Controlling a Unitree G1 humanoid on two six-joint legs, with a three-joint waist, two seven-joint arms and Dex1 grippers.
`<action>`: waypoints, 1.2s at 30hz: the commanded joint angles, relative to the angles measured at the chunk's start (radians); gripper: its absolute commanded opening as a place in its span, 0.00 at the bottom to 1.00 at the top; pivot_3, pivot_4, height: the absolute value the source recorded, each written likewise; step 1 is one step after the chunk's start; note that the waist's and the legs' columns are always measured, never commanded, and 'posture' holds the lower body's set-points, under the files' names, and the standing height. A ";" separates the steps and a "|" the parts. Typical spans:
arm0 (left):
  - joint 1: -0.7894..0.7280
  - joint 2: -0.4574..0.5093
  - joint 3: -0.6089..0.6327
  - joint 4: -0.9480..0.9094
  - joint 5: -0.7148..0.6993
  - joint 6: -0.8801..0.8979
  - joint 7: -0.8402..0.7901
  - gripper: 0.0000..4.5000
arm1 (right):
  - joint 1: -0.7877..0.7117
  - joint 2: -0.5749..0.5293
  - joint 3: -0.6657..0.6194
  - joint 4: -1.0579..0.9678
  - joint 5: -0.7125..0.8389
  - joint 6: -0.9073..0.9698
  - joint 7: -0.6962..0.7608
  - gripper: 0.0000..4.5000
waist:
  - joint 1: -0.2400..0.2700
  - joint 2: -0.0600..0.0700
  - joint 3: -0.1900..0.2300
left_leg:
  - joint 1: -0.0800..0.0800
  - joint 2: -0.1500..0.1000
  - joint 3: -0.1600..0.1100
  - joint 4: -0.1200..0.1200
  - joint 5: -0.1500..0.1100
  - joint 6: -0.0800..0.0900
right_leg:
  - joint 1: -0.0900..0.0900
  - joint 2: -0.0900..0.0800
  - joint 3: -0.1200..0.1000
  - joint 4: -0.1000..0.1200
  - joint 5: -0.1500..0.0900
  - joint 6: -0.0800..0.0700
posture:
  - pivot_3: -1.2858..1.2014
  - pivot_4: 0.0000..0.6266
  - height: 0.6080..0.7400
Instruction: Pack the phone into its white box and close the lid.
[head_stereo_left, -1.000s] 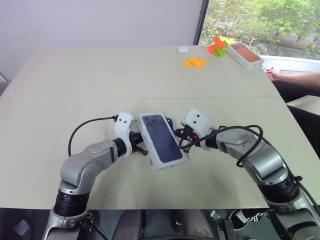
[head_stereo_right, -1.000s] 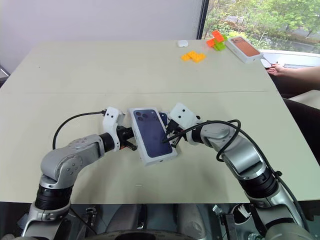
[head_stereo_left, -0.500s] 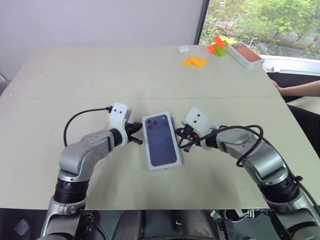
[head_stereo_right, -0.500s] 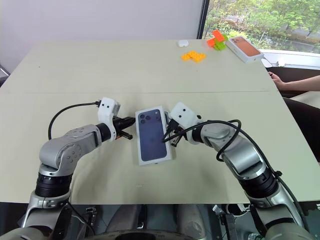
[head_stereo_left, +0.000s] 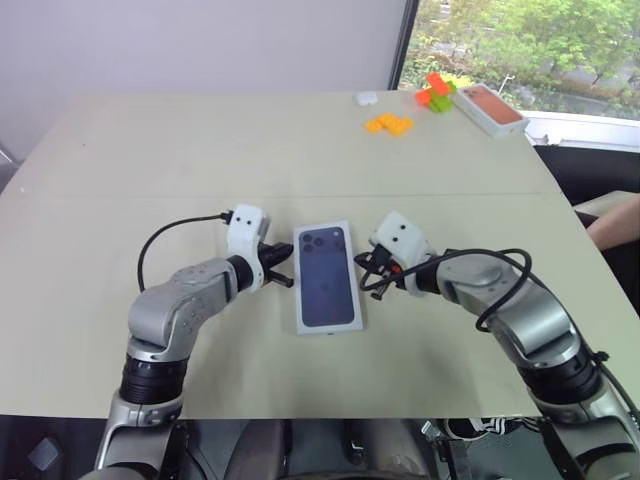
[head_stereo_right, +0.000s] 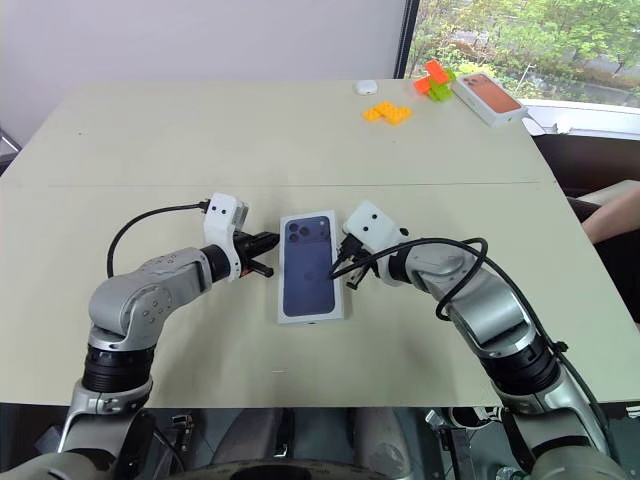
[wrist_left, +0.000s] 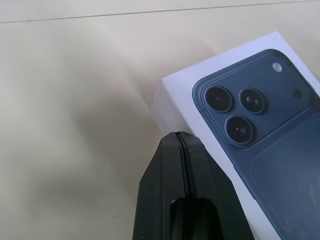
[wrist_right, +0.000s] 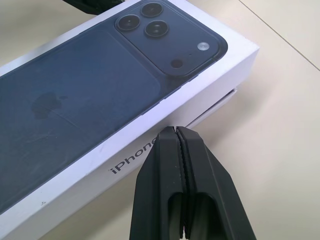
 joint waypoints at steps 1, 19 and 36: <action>-0.029 -0.014 -0.021 -0.028 -0.007 -0.002 -0.010 0.00 | -0.018 0.003 -0.017 -0.019 0.000 -0.011 0.003 0.01 | 0.000 0.000 0.000 | 0.000 0.000 0.000 0.000 0.000 0.000 | 0.000 0.000 0.000 0.000 0.000 0.000 | 0.52 0.24 1.00; -0.008 -0.012 -0.005 -0.036 0.010 0.019 -0.012 0.00 | -0.027 0.015 -0.026 0.012 -0.022 -0.019 -0.010 0.01 | -0.001 0.000 0.000 | 0.000 0.000 0.000 0.000 0.000 -0.001 | 0.000 0.000 0.000 0.000 0.000 0.000 | 0.52 0.24 1.00; 0.021 -0.014 0.095 -0.148 -0.101 -0.037 -0.080 0.00 | -0.024 0.019 -0.120 0.032 -0.018 -0.122 -0.012 0.01 | 0.000 0.000 0.000 | -0.001 0.000 0.000 0.000 0.001 -0.001 | 0.000 0.000 0.000 0.000 0.000 0.000 | 0.52 0.24 1.00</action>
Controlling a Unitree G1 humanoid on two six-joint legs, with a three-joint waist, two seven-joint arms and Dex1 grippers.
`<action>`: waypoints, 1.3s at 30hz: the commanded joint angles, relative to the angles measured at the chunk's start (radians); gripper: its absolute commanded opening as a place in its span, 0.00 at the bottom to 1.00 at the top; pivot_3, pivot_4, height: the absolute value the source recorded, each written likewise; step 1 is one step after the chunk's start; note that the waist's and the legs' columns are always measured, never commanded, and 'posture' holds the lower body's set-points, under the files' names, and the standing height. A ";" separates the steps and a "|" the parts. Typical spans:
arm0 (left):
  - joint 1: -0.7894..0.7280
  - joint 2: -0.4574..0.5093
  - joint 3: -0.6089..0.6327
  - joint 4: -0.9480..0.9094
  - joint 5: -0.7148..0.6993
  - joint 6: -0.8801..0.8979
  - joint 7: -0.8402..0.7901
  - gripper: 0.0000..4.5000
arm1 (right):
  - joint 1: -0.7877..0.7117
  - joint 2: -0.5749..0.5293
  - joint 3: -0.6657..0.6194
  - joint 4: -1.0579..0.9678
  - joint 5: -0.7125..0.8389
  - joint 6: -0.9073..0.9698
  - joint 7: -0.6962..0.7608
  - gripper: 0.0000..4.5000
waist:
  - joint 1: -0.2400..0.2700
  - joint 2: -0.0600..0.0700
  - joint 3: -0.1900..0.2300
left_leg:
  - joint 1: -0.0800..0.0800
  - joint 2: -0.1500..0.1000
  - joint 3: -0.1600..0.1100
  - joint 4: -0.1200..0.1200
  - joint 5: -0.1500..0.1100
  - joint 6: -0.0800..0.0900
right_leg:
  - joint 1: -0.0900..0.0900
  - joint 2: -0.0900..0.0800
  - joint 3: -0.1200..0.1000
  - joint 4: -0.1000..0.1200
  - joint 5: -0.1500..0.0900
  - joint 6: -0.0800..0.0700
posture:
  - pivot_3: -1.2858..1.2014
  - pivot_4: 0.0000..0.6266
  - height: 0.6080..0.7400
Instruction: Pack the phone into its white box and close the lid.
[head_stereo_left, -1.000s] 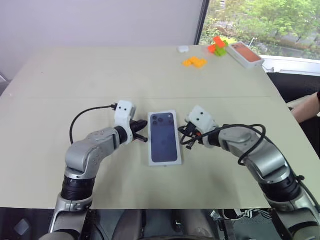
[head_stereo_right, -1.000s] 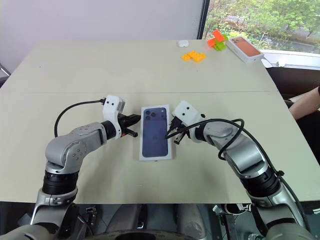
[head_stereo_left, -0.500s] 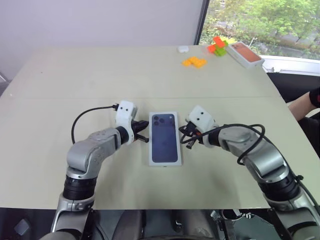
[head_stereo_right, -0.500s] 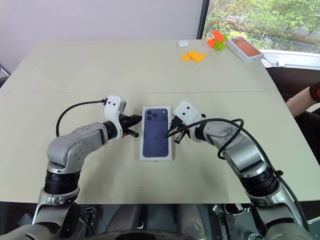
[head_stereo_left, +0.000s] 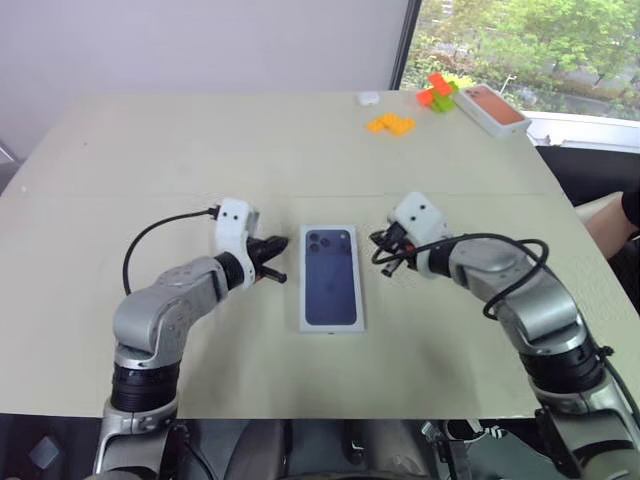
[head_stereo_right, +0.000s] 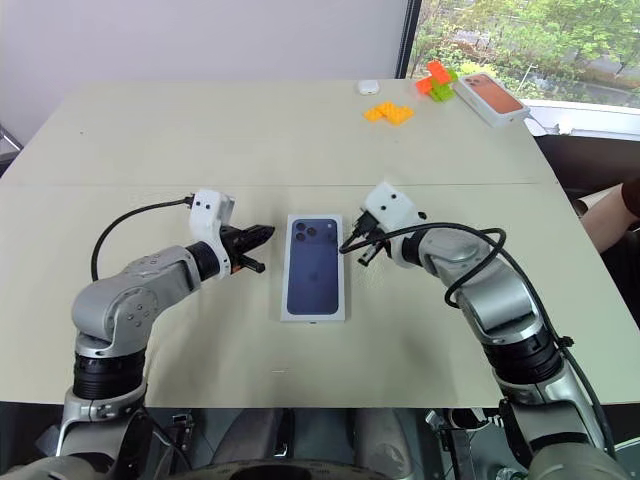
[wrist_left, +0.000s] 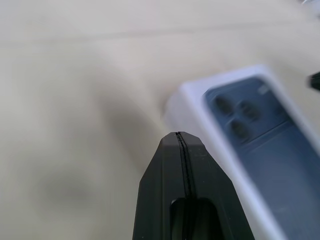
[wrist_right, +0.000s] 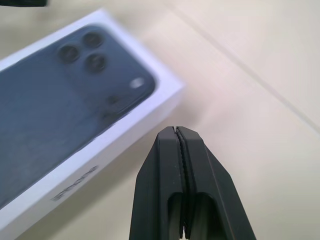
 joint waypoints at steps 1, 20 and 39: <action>-0.007 -0.010 -0.009 -0.053 -0.032 -0.033 -0.022 0.00 | 0.001 0.007 -0.011 -0.047 0.012 -0.053 0.023 0.01 | 0.000 0.000 0.000 | 0.000 0.000 0.000 0.000 0.000 0.000 | 0.000 0.000 0.000 0.000 0.000 0.000 | 0.52 0.24 1.00; 0.000 -0.043 -0.189 0.144 0.194 -0.145 0.048 0.00 | 0.051 0.147 0.091 0.089 -0.073 -0.067 -0.064 0.01 | 0.000 0.000 -0.001 | 0.003 0.000 0.000 0.000 0.000 0.002 | 0.001 0.001 0.000 0.003 0.001 -0.002 | 0.52 0.24 1.00; 0.190 0.179 -0.156 -0.073 -0.014 -0.035 -0.153 0.00 | 0.238 -0.024 0.121 -0.189 0.054 -0.042 0.110 0.01 | -0.002 0.000 0.000 | 0.014 0.001 0.000 -0.001 -0.001 0.004 | 0.012 0.003 0.000 0.002 0.001 -0.002 | 0.52 0.24 1.00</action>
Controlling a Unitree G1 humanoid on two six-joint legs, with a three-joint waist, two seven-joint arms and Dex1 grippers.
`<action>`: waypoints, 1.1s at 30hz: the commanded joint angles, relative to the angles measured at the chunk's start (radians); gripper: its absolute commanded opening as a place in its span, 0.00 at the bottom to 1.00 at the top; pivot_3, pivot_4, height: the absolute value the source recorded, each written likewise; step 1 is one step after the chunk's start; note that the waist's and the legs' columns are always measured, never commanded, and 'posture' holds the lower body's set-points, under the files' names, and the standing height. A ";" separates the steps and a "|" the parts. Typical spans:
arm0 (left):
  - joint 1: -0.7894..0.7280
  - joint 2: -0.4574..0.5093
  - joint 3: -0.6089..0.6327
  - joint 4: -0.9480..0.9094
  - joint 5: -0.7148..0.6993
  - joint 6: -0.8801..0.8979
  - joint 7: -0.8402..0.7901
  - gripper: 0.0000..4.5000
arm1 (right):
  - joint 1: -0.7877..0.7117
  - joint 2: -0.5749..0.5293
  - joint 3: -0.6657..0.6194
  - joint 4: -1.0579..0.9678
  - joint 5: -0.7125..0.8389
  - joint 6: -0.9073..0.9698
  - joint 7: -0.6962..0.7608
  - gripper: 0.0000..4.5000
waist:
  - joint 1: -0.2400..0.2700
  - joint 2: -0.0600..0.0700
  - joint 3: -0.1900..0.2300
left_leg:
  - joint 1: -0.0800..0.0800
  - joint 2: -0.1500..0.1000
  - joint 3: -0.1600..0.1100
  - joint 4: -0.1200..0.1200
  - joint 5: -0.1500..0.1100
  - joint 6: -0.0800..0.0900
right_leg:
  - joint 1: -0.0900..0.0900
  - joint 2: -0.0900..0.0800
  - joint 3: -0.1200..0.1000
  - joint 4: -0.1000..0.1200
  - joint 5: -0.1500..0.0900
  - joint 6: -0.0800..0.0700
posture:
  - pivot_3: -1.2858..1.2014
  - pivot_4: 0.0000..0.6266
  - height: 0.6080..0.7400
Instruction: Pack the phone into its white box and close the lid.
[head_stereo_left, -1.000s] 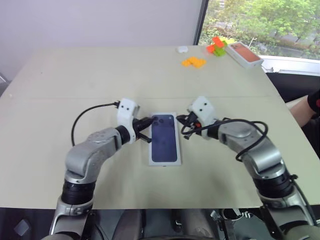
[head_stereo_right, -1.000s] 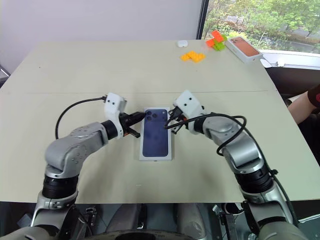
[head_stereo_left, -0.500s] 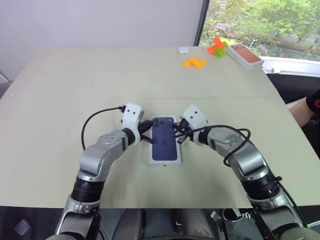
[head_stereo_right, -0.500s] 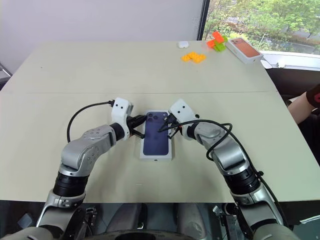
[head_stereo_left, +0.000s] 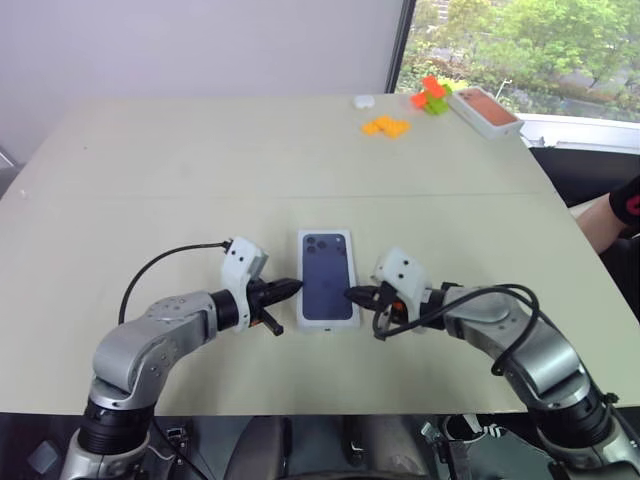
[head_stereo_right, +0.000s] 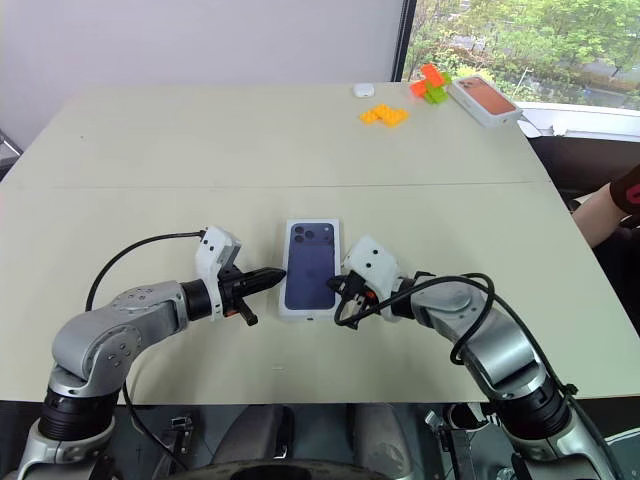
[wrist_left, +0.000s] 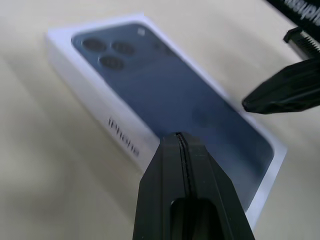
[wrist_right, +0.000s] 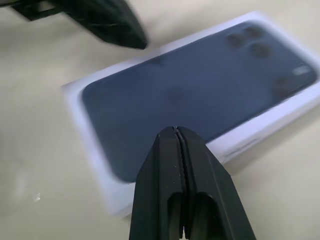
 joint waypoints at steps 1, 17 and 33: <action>-0.003 0.023 -0.066 0.028 0.074 -0.008 0.034 0.00 | -0.002 -0.014 0.027 -0.005 -0.039 0.006 -0.029 0.01 | 0.000 0.000 0.000 | 0.002 0.000 0.000 0.000 0.000 0.000 | 0.002 0.000 0.000 -0.001 0.000 0.000 | 0.52 0.24 1.00; 0.026 -0.010 0.231 0.043 0.039 -0.211 0.077 0.00 | 0.014 -0.022 -0.236 0.013 -0.003 -0.137 -0.053 0.01 | 0.002 -0.002 -0.001 | 0.002 0.001 -0.001 -0.001 0.001 0.002 | 0.003 0.000 0.000 -0.002 0.000 0.000 | 0.52 0.24 1.00; 0.168 0.231 0.463 0.281 0.065 -0.409 -0.144 0.00 | 0.142 -0.105 -0.588 0.252 0.122 -0.264 0.081 0.01 | 0.001 -0.001 0.000 | 0.001 0.001 0.001 -0.002 -0.001 0.006 | 0.002 -0.002 0.000 -0.006 0.000 0.000 | 0.52 0.24 1.00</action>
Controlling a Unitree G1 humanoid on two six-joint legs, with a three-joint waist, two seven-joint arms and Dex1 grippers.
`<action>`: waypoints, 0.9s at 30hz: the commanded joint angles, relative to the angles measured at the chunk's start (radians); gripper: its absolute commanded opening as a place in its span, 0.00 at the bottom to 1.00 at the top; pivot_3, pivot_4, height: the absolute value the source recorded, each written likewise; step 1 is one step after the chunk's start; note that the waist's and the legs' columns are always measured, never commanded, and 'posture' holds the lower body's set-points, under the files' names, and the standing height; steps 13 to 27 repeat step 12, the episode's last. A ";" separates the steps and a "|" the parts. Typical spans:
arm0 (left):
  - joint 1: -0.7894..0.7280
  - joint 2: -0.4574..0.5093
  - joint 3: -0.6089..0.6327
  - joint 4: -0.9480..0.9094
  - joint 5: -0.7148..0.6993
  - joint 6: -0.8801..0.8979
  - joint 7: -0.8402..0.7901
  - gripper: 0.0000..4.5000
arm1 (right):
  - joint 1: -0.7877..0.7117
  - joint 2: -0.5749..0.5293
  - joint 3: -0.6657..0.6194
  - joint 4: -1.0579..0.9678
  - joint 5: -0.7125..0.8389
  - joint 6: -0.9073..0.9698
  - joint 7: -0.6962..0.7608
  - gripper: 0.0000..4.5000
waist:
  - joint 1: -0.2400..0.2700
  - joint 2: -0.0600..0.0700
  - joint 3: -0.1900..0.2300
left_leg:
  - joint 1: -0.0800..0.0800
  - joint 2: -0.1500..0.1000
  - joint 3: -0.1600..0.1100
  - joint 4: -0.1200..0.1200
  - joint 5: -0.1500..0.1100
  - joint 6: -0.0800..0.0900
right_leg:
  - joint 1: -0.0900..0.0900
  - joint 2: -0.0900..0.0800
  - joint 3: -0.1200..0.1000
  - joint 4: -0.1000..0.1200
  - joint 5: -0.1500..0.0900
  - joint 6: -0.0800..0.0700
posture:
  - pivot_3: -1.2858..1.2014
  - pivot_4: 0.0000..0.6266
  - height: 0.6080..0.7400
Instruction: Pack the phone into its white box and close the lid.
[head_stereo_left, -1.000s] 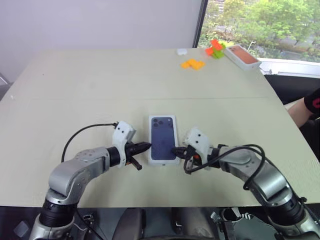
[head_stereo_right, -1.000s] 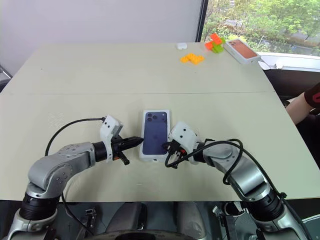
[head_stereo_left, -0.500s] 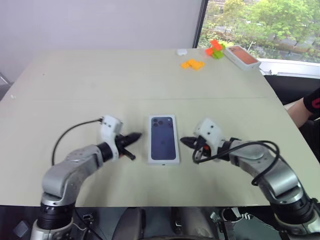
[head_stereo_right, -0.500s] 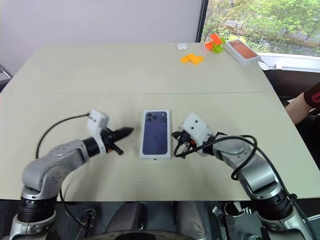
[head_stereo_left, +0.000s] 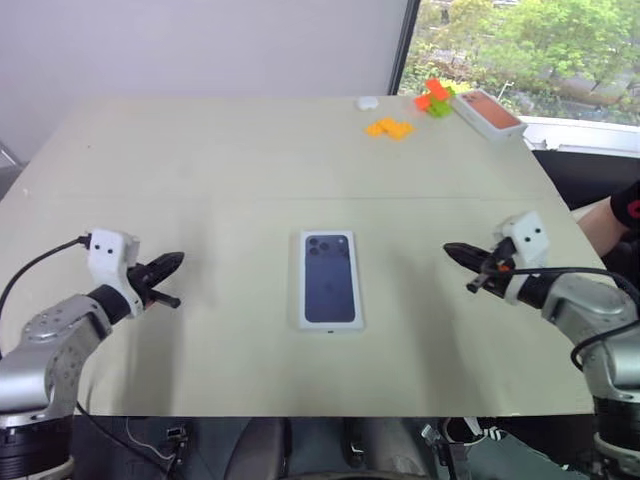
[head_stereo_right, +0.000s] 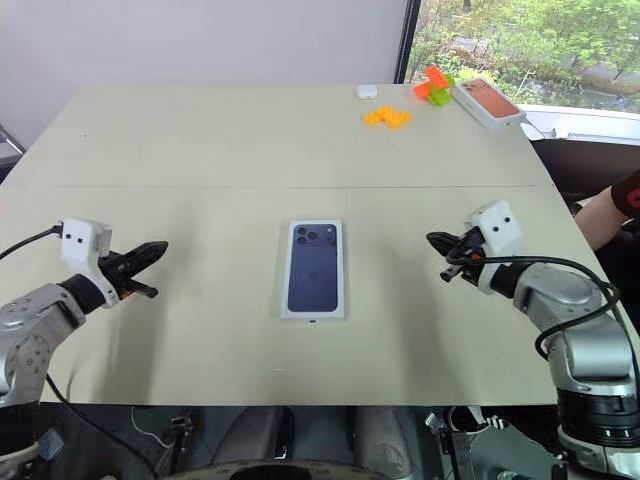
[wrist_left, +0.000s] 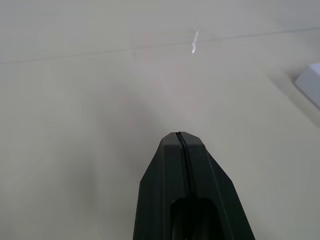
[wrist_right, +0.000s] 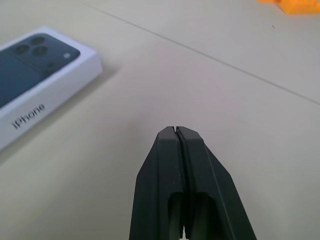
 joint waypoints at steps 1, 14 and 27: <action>0.009 0.031 0.064 -0.004 -0.036 -0.019 -0.053 0.00 | 0.010 -0.027 -0.059 -0.010 0.036 -0.033 0.034 0.01 | -0.002 0.000 0.000 | 0.000 0.000 0.000 0.000 0.000 0.000 | 0.000 0.000 0.000 0.000 0.000 0.000 | 0.52 0.24 1.00; 0.034 0.058 0.123 0.062 -0.032 -0.036 -0.073 0.00 | 0.041 -0.017 -0.051 -0.041 0.055 -0.039 0.020 0.01 | -0.002 0.000 0.000 | 0.000 0.001 0.001 0.000 0.000 0.000 | 0.000 0.000 0.000 0.000 0.000 0.000 | 0.52 0.24 1.00; 0.034 0.058 0.123 0.062 -0.032 -0.036 -0.073 0.00 | 0.041 -0.017 -0.051 -0.041 0.055 -0.039 0.020 0.01 | -0.002 0.000 0.000 | 0.000 0.001 0.001 0.000 0.000 0.000 | 0.000 0.000 0.000 0.000 0.000 0.000 | 0.52 0.24 1.00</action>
